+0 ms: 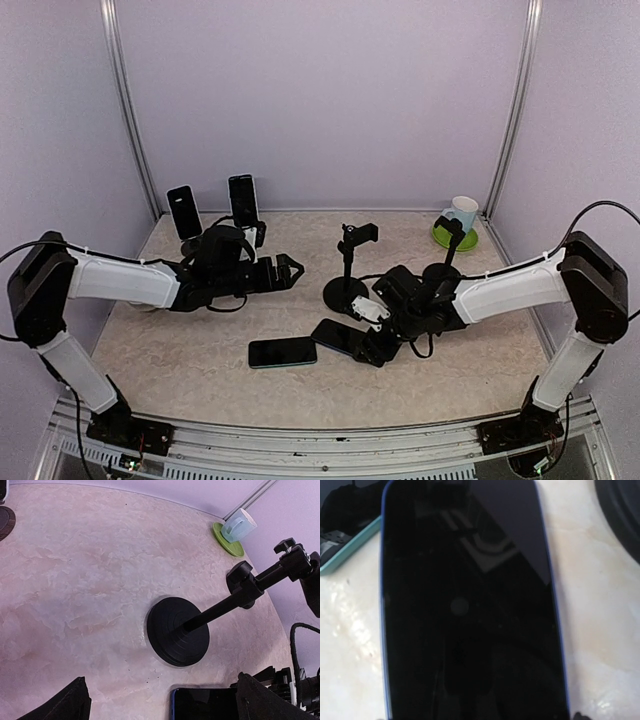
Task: Place the phone on the phone stand
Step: Move the phone to the phone.
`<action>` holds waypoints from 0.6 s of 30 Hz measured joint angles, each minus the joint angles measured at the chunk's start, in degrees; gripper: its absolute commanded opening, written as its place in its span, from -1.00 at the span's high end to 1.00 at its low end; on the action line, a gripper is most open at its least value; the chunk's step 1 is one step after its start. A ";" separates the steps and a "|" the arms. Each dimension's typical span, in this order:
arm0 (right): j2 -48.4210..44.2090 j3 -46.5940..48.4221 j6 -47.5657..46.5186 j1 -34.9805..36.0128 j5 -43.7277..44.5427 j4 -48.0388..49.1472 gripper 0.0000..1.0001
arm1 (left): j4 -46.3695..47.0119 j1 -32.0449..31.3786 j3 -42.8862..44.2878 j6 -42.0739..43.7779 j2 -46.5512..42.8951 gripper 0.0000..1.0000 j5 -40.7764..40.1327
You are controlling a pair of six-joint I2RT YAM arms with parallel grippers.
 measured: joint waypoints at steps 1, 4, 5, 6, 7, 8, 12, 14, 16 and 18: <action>-0.24 0.02 -0.04 0.00 0.07 -0.24 -0.04 | -0.17 0.00 0.00 0.00 -0.11 -0.98 0.02; -0.81 0.02 -0.11 0.00 -0.02 -0.48 -0.04 | -0.24 0.00 0.00 0.00 -0.46 -0.98 0.02; -0.94 0.02 -0.13 0.00 -0.17 -0.48 -0.04 | -0.26 0.00 0.00 0.00 -0.55 -0.98 0.02; -1.09 0.02 -0.15 0.00 -0.50 -0.48 -0.04 | -0.26 0.00 0.00 0.00 -0.63 -0.98 0.02; -1.33 0.00 -0.20 0.00 -0.96 -0.48 -0.03 | -0.28 0.00 -0.02 0.00 -0.66 -0.98 0.02; -1.60 0.00 -0.28 0.02 -1.44 -0.44 -0.03 | -0.37 0.00 0.00 0.00 -0.66 -0.98 0.02; -2.62 -0.44 -0.83 0.35 -2.95 0.72 -0.03 | -1.07 0.00 0.00 0.20 -0.68 -0.98 0.02; -3.17 -1.14 -1.29 1.09 -3.54 1.99 -0.03 | -1.38 0.00 0.00 0.22 -0.85 -0.98 0.00; -3.37 -1.60 -1.57 2.16 -3.85 2.97 -0.02 | -1.51 0.00 -0.02 0.20 -1.20 -0.98 0.00; -3.37 -1.77 -1.90 3.32 -4.44 3.87 -0.03 | -1.51 0.00 -0.11 0.17 -1.92 -0.98 0.00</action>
